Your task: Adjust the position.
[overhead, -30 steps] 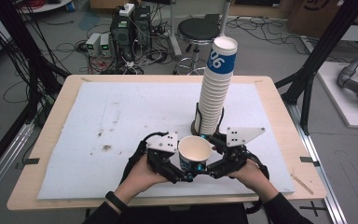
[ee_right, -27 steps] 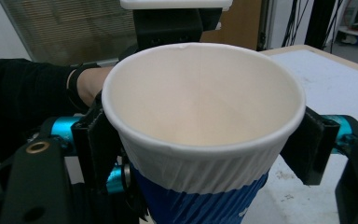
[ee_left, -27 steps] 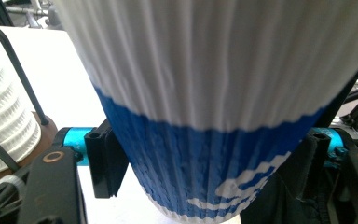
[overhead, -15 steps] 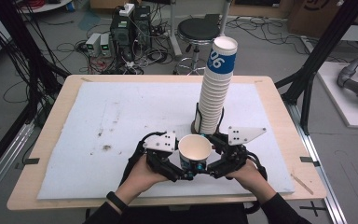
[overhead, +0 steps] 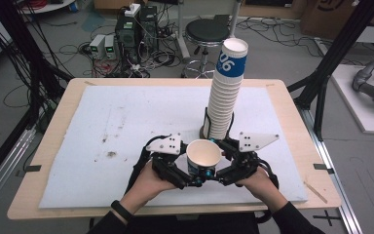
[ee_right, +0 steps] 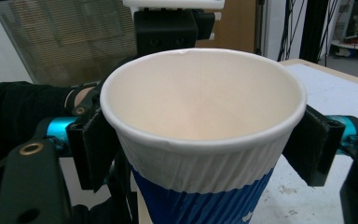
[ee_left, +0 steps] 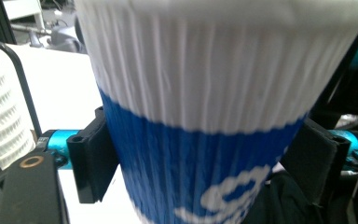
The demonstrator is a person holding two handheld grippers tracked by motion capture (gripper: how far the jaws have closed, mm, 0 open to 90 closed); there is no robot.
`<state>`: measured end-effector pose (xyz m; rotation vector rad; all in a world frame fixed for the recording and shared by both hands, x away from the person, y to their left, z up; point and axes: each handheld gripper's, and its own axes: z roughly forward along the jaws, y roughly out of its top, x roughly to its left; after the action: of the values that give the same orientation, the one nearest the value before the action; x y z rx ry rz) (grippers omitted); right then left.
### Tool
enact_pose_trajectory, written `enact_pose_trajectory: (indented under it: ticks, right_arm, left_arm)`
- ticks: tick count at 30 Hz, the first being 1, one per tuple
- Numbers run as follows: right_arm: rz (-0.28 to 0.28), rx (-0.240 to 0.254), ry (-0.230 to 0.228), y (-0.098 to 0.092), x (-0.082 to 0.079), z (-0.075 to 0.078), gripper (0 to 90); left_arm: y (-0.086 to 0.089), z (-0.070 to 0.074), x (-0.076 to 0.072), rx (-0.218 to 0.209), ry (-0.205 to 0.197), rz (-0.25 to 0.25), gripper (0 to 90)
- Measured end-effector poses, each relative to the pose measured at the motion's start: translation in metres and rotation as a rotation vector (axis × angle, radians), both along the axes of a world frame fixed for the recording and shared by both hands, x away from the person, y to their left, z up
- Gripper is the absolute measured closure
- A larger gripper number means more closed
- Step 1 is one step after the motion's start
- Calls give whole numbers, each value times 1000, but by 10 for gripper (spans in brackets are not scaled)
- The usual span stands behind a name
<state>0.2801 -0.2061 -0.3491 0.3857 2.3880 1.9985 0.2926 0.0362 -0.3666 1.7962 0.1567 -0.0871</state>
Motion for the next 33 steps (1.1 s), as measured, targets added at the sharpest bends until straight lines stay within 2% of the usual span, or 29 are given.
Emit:
enact_pose_trajectory:
  ticks: [6,10,22,26,33]
  right_arm:
    - [5,12,-3,4,-3,-1,211]
    - [3,18,-6,4,-2,-2,217]
    - [28,13,-1,-2,0,-1,196]
    - [31,16,-8,-5,1,0,193]
    - [34,11,-22,-14,3,2,193]
  left_arm:
    - [0,0,0,-19,12,0,201]
    - [1,1,0,-32,6,-3,247]
    - [5,2,1,-27,-14,-12,249]
    - [8,3,2,-29,-21,-8,250]
    - [17,5,5,-59,-20,19,250]
